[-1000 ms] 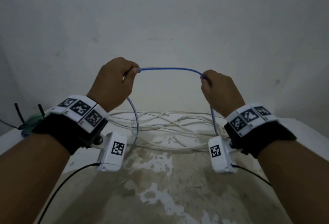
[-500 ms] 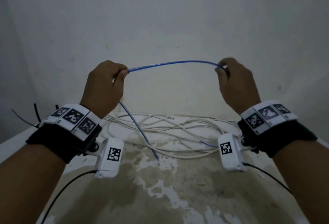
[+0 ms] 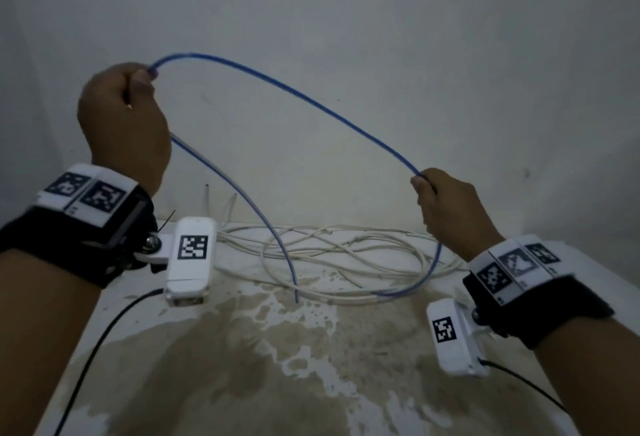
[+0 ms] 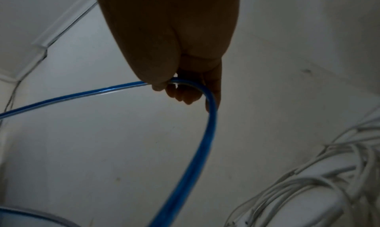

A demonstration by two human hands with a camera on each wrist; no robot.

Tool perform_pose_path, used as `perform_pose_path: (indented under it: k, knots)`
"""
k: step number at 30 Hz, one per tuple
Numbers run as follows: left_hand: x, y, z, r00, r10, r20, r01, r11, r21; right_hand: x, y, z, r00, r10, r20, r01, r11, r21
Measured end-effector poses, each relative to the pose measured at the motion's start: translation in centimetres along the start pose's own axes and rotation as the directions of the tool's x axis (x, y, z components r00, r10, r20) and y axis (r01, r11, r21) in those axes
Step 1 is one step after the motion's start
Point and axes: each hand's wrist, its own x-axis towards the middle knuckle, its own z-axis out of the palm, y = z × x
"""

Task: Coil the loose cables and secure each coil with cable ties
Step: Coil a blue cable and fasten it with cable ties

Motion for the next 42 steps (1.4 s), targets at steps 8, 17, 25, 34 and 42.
perform_pose_path:
  k: [8, 17, 25, 34, 42]
  knots:
    - [-0.1, 0.4, -0.9, 0.998, 0.047, 0.029, -0.048, 0.998, 0.047, -0.4, -1.5, 1.3, 0.996, 0.069, -0.048, -0.063, 0.991, 0.122]
    - [-7.5, 1.7, -0.6, 0.66, -0.267, 0.703, 0.464, 0.88, -0.102, -1.9, -2.9, 1.2, 0.997, 0.052, -0.057, -0.034, 0.959, 0.282]
    - [-10.7, 4.7, 1.6, 0.388, -0.421, 0.82, 0.819, 0.565, -0.097, -4.5, -4.0, 2.3, 0.892, -0.079, 0.445, 0.02, 0.99, 0.138]
    - [-10.8, 3.0, 2.2, 0.255, -0.542, 0.801, 0.946, 0.312, -0.09, -7.1, -2.6, 2.4, 0.823, -0.149, 0.548, 0.138, 0.988, 0.063]
    - [-11.9, 3.0, 2.2, 0.175, -0.529, 0.83, 0.973, 0.223, -0.062, -7.5, -1.8, 2.8, 0.946, -0.321, 0.047, 0.314, 0.943, 0.109]
